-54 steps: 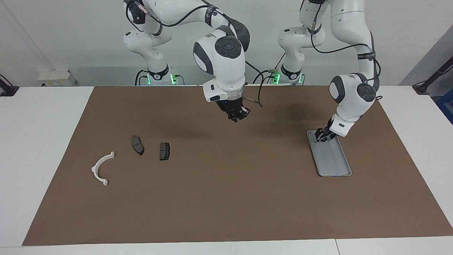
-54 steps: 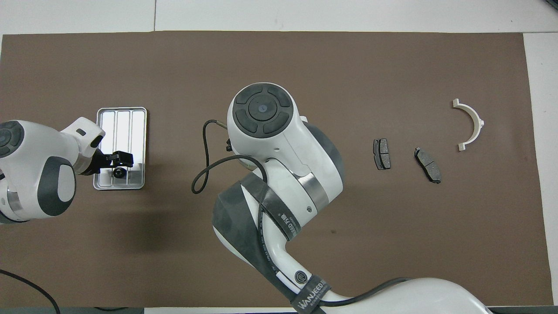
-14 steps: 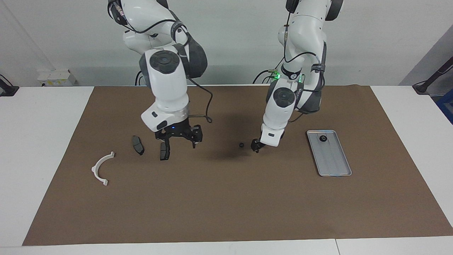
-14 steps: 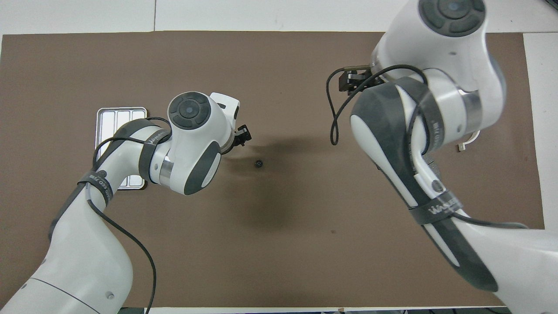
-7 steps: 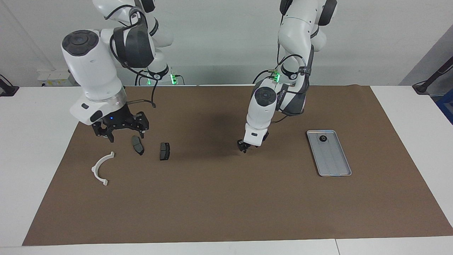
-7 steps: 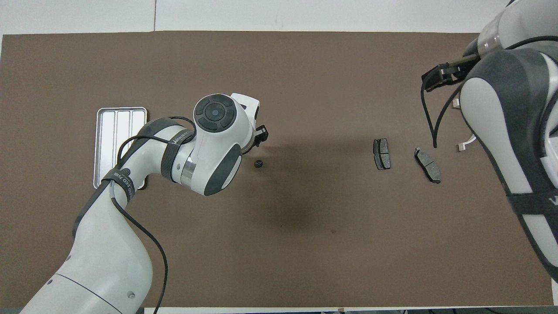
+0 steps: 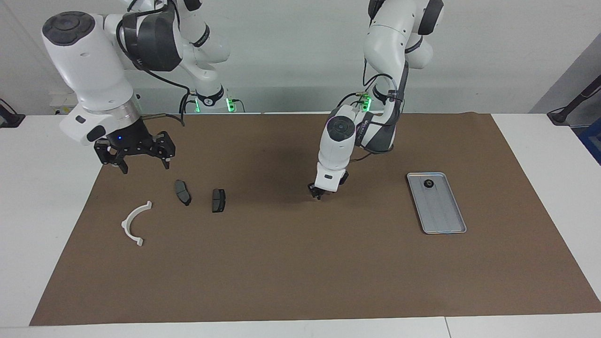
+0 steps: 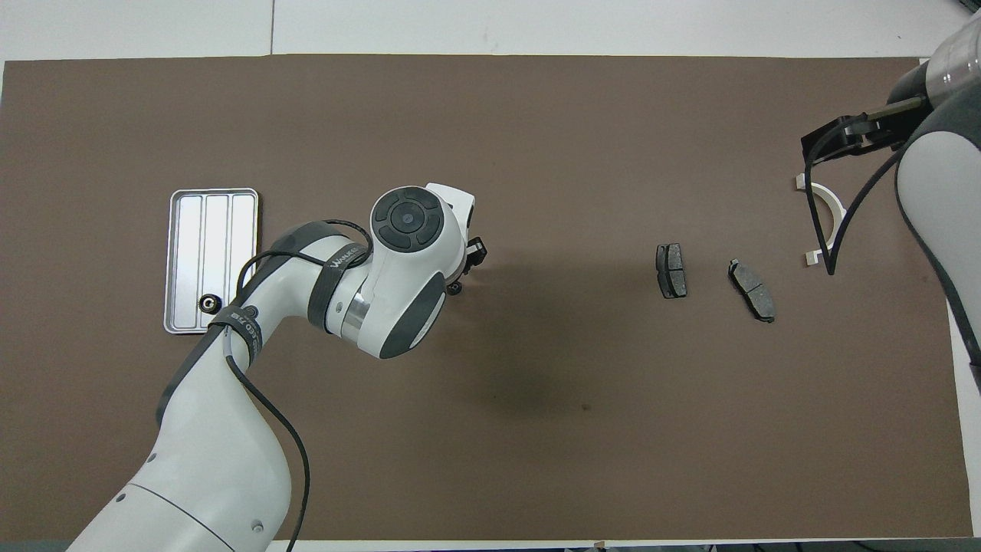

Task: Pick bearing gear from pile to tray
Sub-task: 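Carry the second ring with the left gripper and lower it into the tray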

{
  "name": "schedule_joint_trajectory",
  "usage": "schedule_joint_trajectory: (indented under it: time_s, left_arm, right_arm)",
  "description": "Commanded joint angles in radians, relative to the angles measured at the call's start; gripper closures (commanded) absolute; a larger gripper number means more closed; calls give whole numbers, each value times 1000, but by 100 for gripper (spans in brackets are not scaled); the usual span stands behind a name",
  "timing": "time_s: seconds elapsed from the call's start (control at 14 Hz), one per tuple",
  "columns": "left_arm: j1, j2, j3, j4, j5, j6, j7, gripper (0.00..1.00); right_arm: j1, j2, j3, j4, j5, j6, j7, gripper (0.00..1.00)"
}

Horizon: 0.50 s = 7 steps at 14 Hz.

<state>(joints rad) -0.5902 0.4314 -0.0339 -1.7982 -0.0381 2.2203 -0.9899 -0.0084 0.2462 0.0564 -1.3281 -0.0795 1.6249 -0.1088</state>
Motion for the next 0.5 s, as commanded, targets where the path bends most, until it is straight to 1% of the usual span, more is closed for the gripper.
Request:
schedule_joint_trajectory:
  time_s: [0.0, 0.14, 0.29, 0.43]
  left_arm:
    - [-31, -10, 19, -41, -11, 42, -26, 42]
    - [-31, -10, 20, -43, -11, 45, -47, 49]
    - [-33, -10, 19, -43, -11, 50, -49, 51]
    - [-33, -10, 19, -49, -11, 71, -49, 51]
  right_arm:
    - [-24, -38, 10, -23, 18, -25, -28, 0]
    - [-24, -82, 8, -58, 20, -25, -28, 0]
    - [-24, -128, 6, -100, 23, -28, -25, 0]
    - [-19, -191, 0, -199, 30, -17, -15, 0]
